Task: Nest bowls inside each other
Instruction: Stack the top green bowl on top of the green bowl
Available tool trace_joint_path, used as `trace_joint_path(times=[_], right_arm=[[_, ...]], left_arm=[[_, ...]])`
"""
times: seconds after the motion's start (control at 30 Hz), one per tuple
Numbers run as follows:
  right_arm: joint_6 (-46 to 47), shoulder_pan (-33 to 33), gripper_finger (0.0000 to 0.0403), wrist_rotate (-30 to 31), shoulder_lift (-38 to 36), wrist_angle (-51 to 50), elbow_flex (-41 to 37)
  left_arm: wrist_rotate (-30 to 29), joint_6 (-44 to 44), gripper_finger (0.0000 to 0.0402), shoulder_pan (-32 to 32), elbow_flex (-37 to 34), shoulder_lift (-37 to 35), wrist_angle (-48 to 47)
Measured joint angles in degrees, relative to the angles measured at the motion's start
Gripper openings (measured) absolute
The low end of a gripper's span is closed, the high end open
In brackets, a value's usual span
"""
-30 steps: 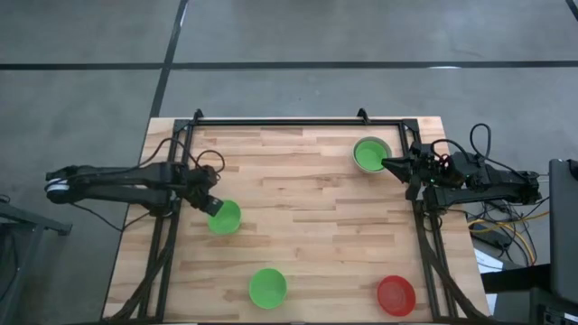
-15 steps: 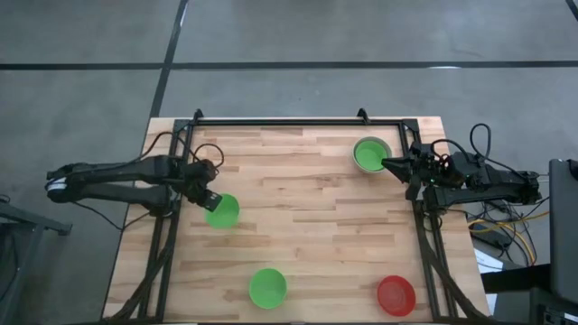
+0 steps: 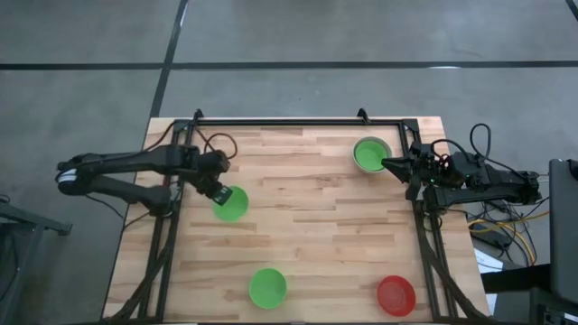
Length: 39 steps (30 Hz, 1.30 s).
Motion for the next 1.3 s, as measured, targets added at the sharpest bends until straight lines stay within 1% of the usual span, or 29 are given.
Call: trace_joint_path(times=[0.23, 0.43, 0.87, 1.1, 1.3], right_arm=[[0.0, 0.0, 0.0043, 0.0, 0.0, 0.0, 0.0], [0.0, 0.0, 0.0043, 0.0, 0.0, 0.0, 0.0], [0.0, 0.0, 0.0043, 0.0, 0.0, 0.0, 0.0], [0.0, 0.0, 0.0043, 0.0, 0.0, 0.0, 0.0], [0.0, 0.0, 0.0043, 0.0, 0.0, 0.0, 0.0]], left_arm=[[-1.9, 5.8, 0.0008, 0.0, 8.9, 6.6, 0.0], [-2.2, 8.2, 0.0008, 0.1, 16.0, 12.1, -1.3], [-2.3, 14.7, 0.0011, 0.4, 33.0, 27.8, -6.5], [-2.5, 13.7, 0.0011, 1.4, 42.2, 35.0, -6.4], [-2.1, 9.6, 0.0011, 1.7, 48.8, 39.4, -3.8]])
